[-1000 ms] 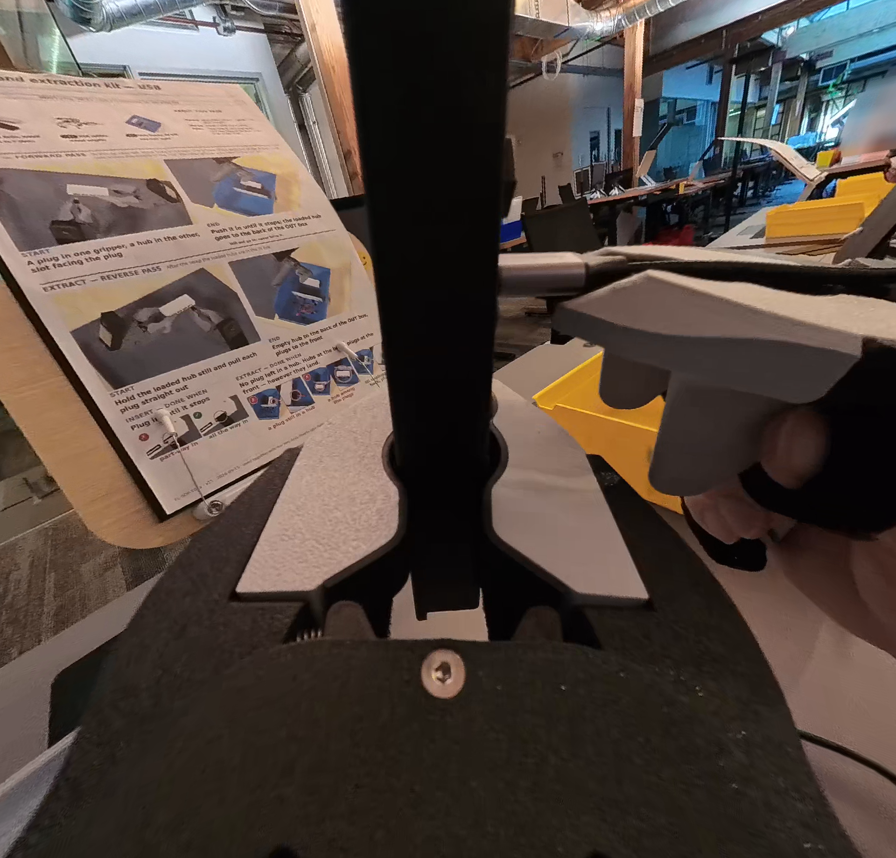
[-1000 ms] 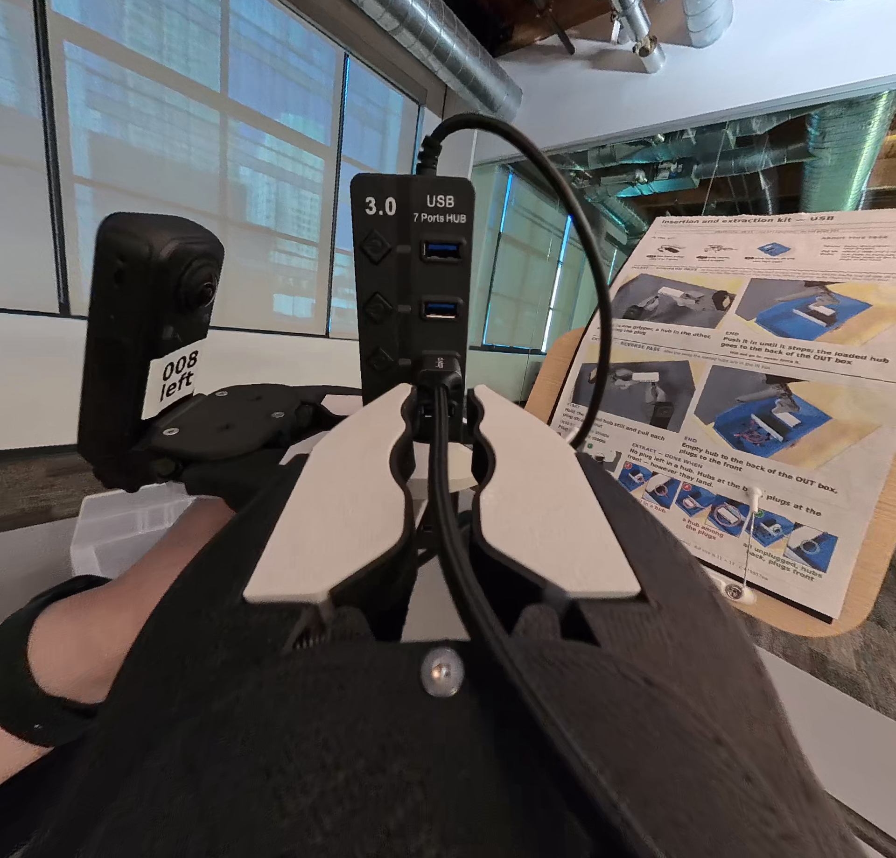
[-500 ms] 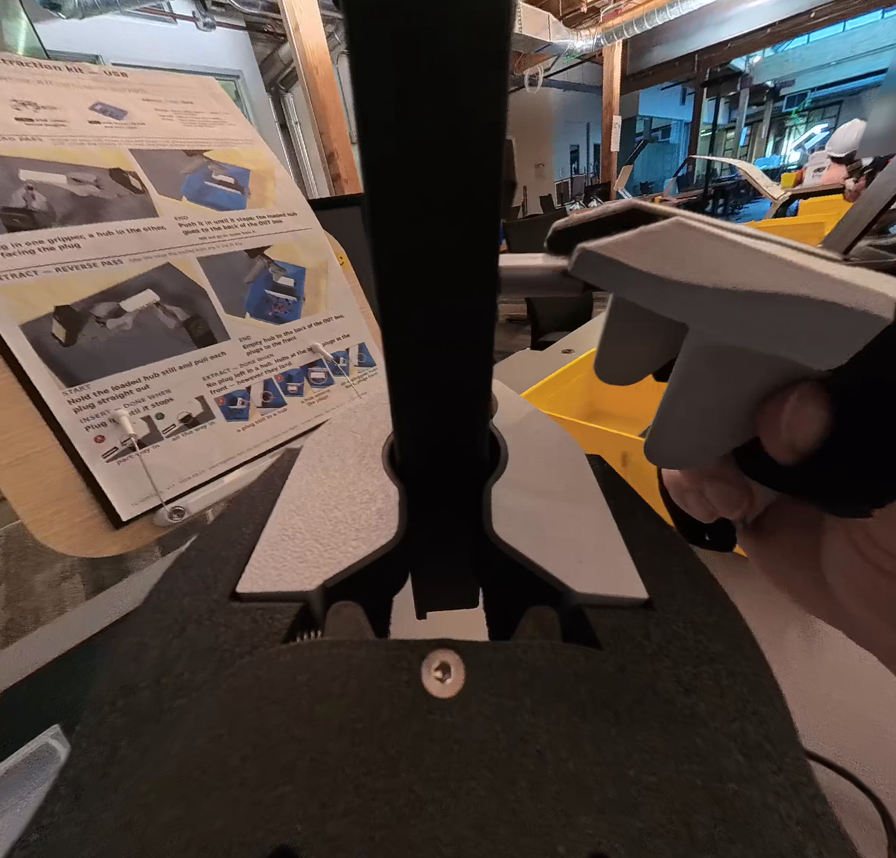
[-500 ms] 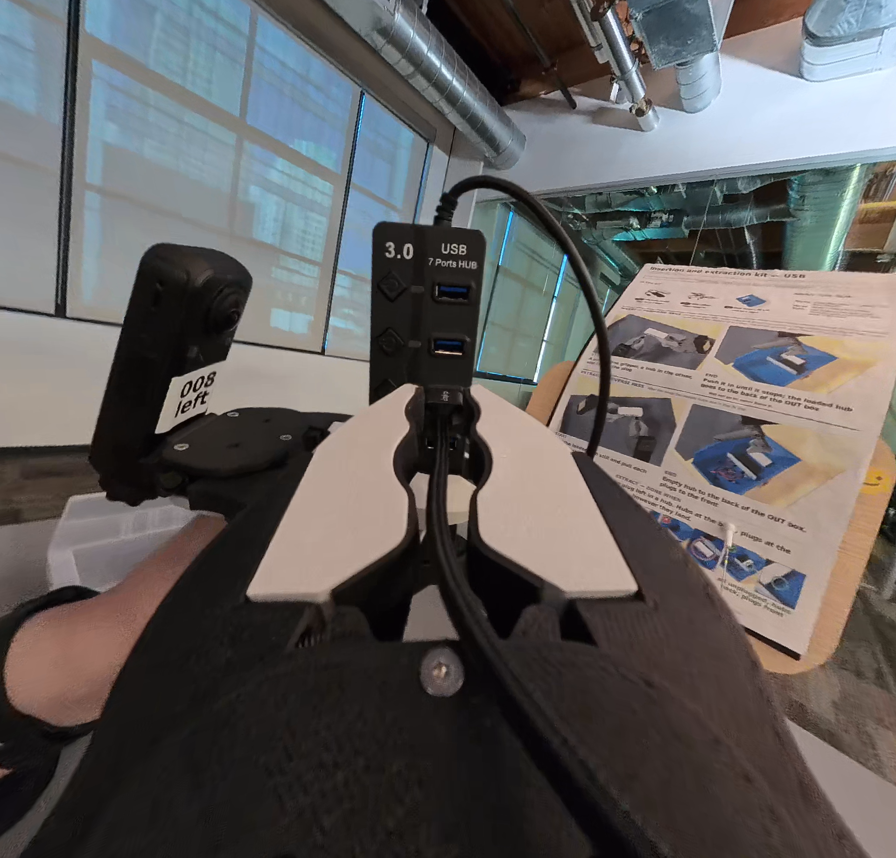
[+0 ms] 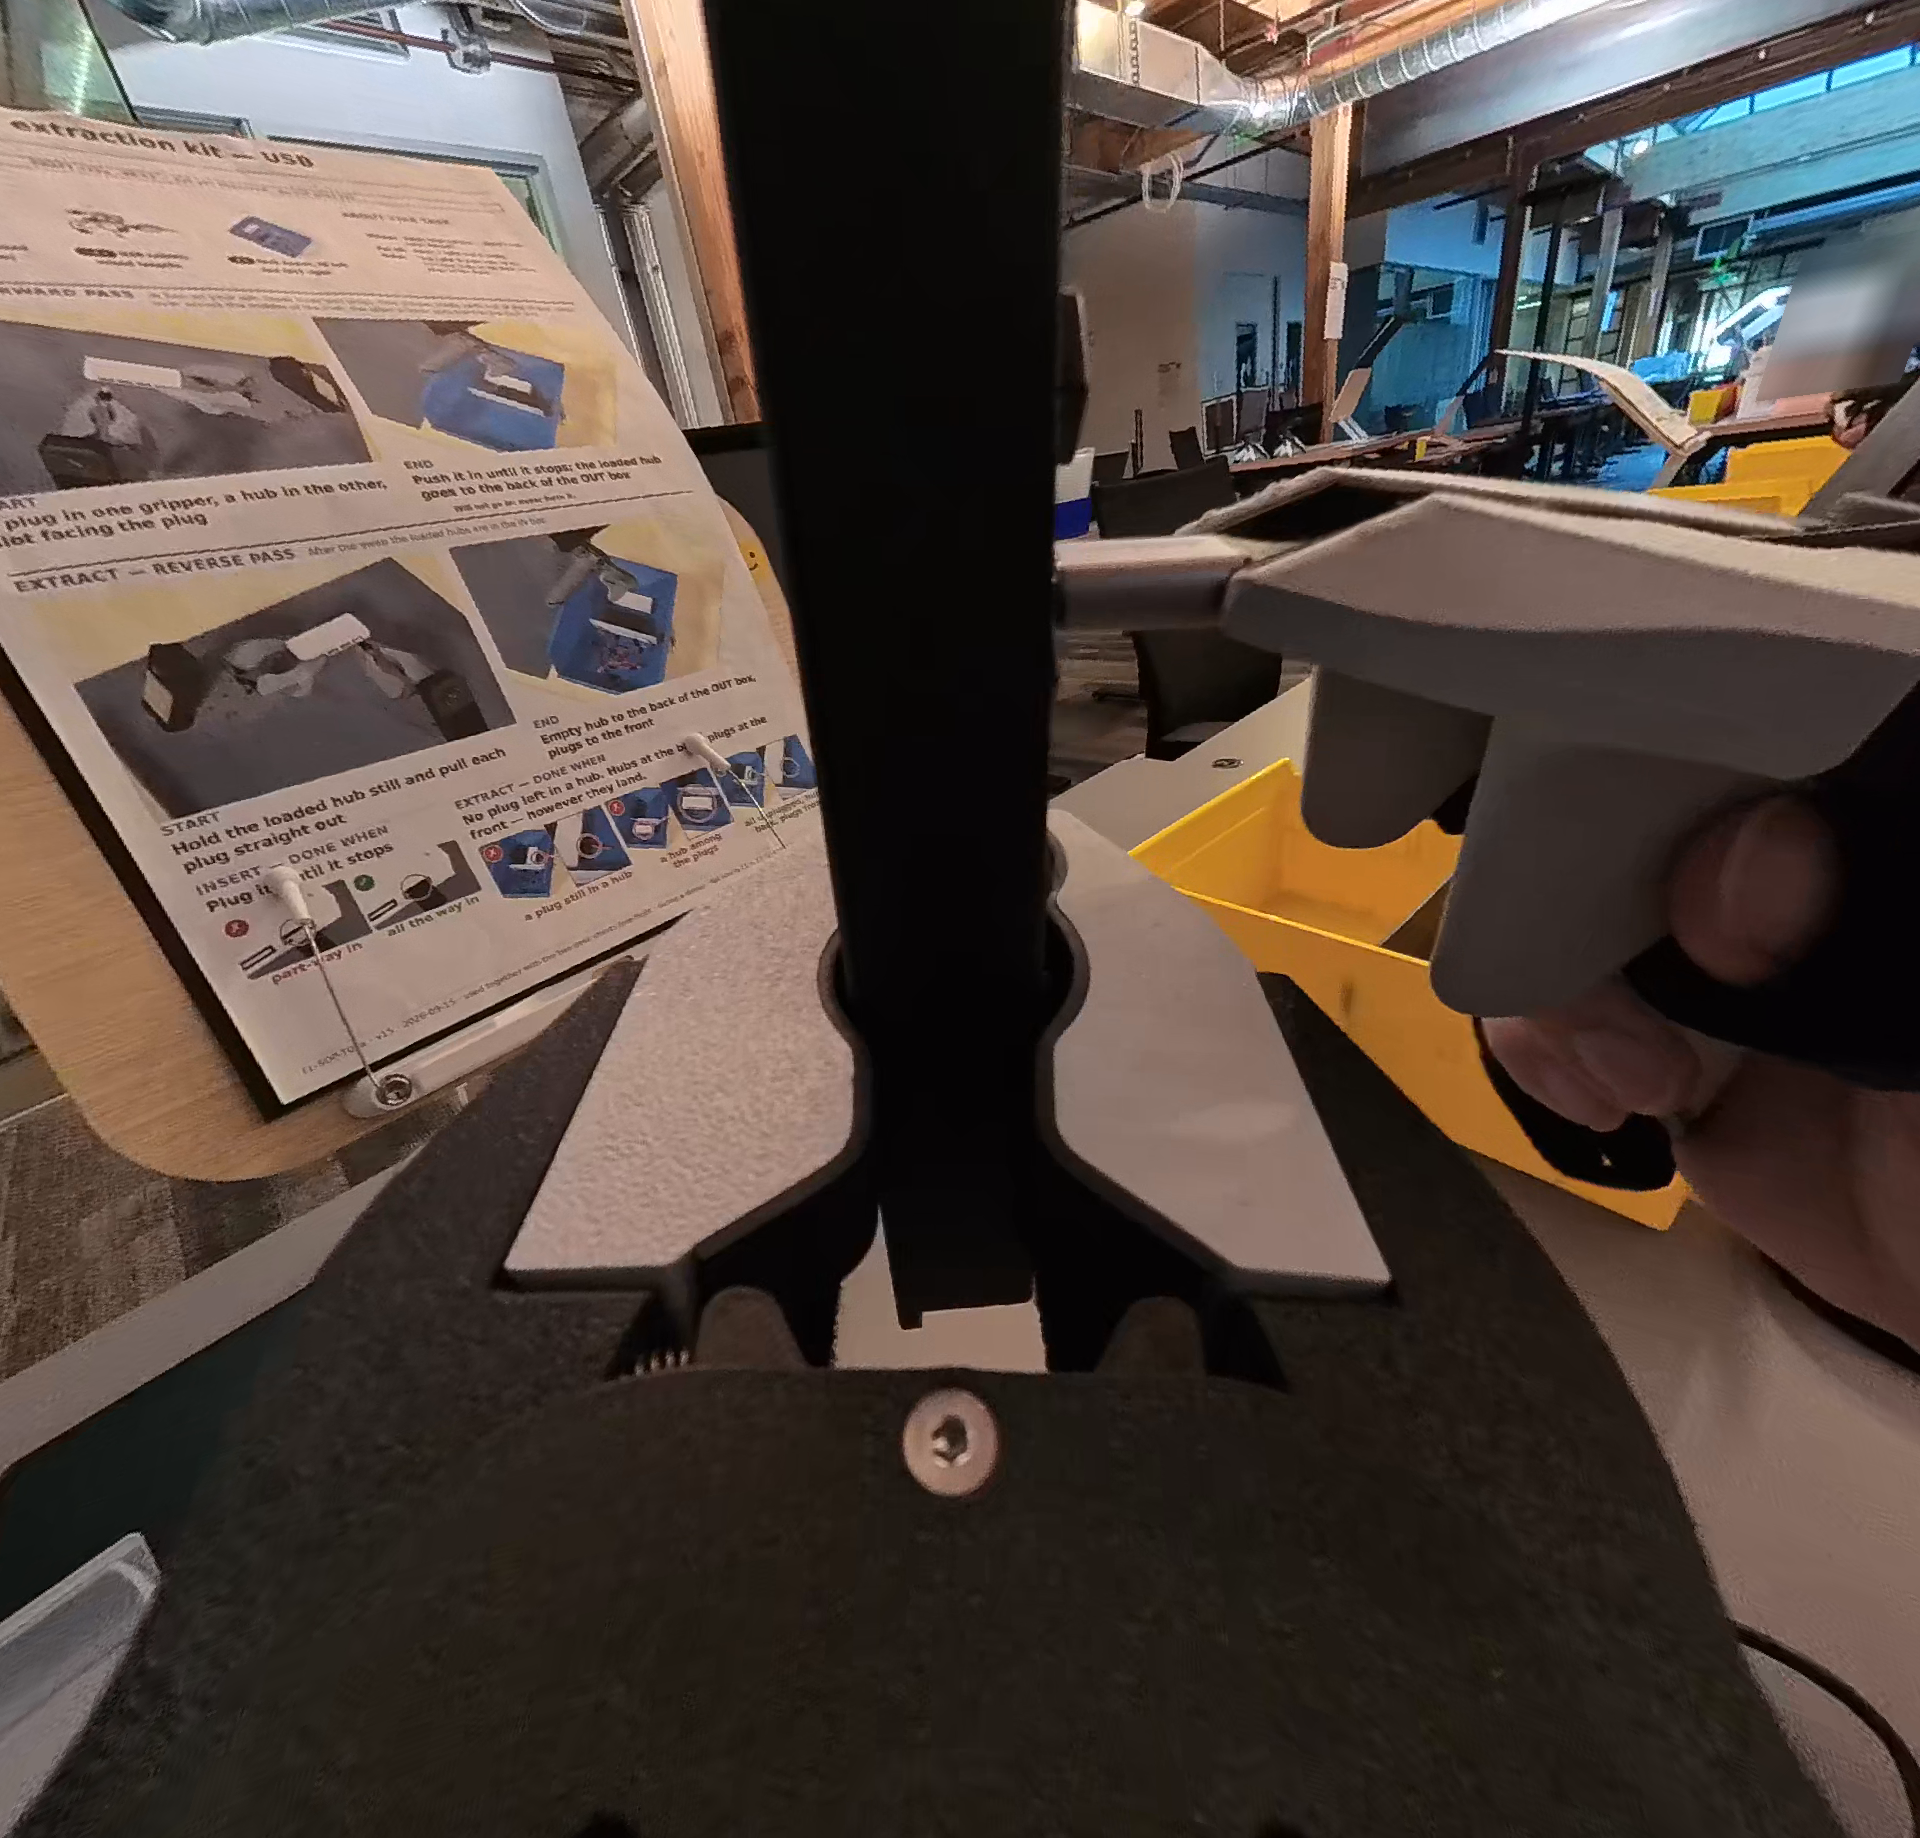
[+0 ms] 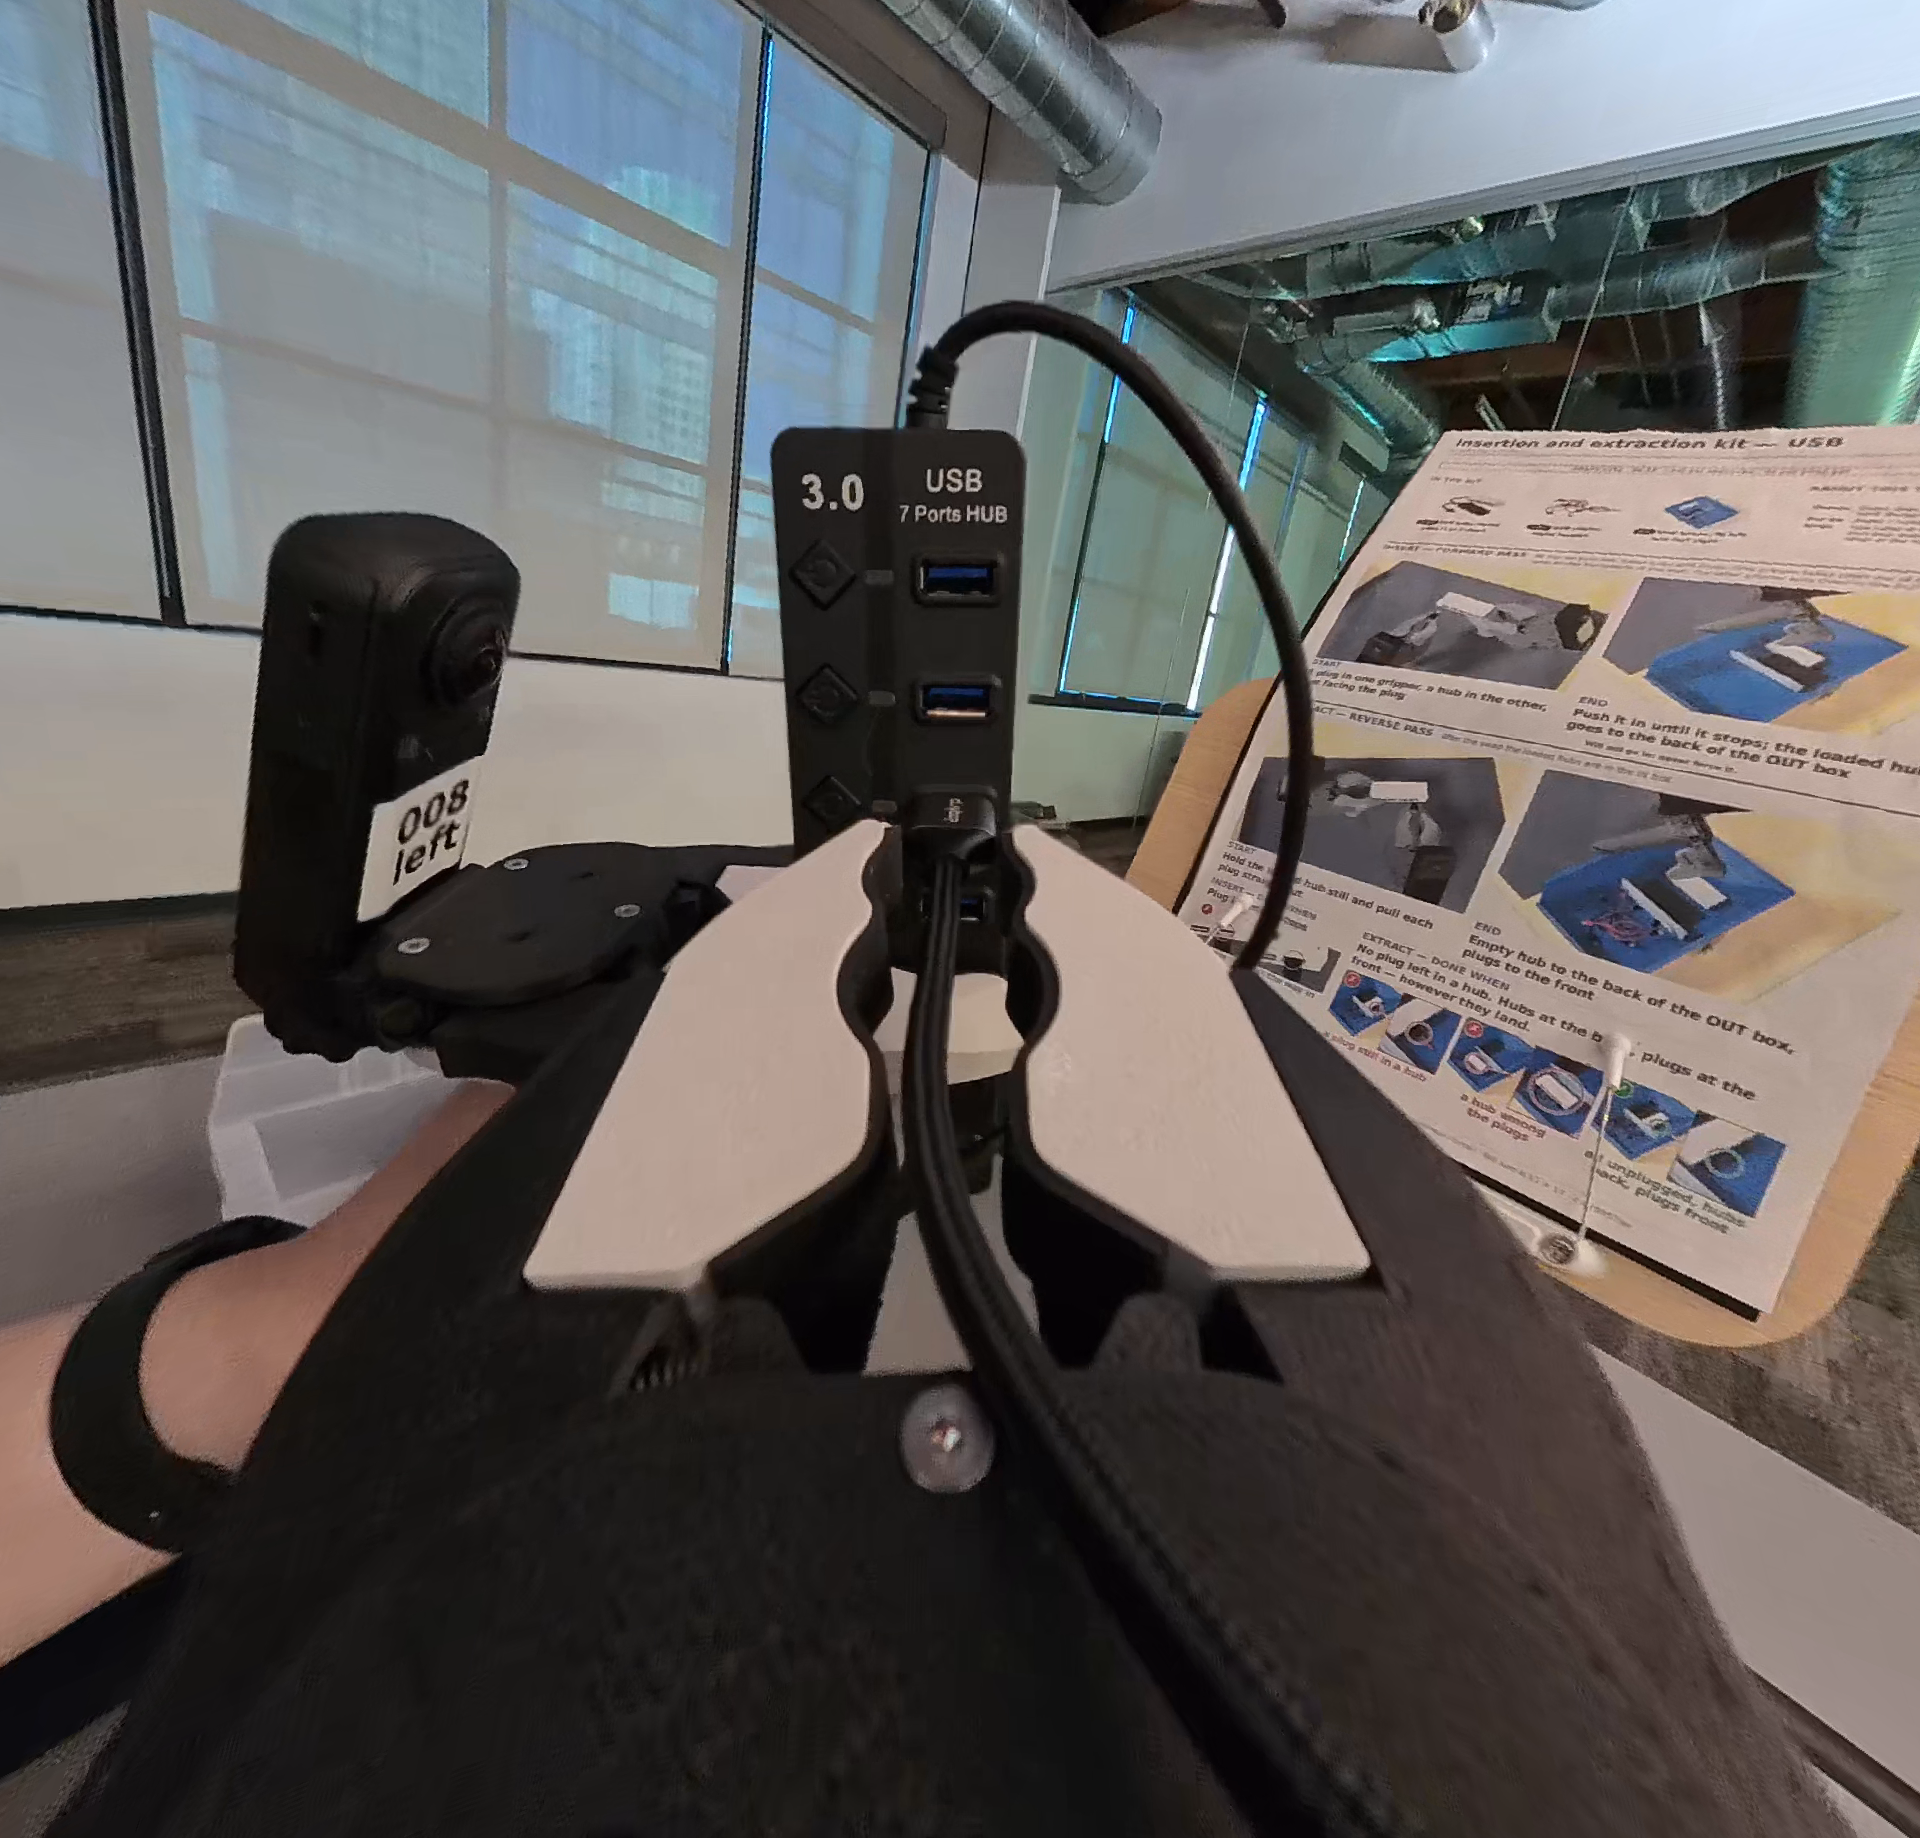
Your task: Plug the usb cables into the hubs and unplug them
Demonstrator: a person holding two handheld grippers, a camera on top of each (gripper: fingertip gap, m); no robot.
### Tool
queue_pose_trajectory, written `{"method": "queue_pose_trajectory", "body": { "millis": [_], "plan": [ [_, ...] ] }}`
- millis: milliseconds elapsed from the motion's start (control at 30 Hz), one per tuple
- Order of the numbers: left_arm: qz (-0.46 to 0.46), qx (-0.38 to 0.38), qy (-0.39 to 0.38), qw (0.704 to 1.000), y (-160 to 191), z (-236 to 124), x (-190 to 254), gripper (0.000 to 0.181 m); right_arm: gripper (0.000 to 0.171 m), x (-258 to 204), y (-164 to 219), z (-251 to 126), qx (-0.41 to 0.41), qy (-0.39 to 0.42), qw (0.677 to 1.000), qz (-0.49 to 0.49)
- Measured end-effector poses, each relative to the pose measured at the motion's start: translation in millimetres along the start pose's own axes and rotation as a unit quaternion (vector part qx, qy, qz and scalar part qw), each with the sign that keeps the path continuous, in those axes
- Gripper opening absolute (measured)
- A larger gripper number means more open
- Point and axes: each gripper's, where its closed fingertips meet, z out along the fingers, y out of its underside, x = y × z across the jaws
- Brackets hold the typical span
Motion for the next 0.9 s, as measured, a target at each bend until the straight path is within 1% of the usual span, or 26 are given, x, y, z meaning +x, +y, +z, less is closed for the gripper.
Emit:
{"method": "queue_pose_trajectory", "body": {
  "millis": [133,400,600,667,733,767,833,900],
  "plan": [
    [0.012,0.004,0.000,1.000,0,0,3,0.027,0.018,-1,0,-2,-0.005,0.006,1.000,-0.022],
    [0.047,0.005,-0.018,0.999,1,0,2,0.028,0.018,-2,1,-3,-0.005,0.003,0.999,-0.032],
    [0.042,0.002,-0.015,0.999,2,0,3,0.028,0.018,-1,1,-3,-0.003,0.005,0.999,-0.034],
    [0.028,0.003,-0.010,1.000,1,0,2,0.027,0.018,-1,1,-2,0.000,0.004,1.000,-0.030],
    [-0.007,0.003,0.010,1.000,-1,-1,1,0.026,0.018,-2,1,-1,-0.003,-0.002,1.000,-0.019],
    [-0.019,0.004,0.017,1.000,-1,-1,0,0.029,0.019,-3,2,0,-0.007,-0.006,1.000,-0.011],
    [-0.041,0.008,0.017,0.999,-3,-4,-8,0.029,0.028,-3,5,0,-0.011,-0.009,1.000,0.011],
    [-0.050,0.004,0.013,0.999,-3,-7,-18,0.028,0.028,-10,14,-3,-0.030,-0.024,0.999,0.038]
  ]
}}
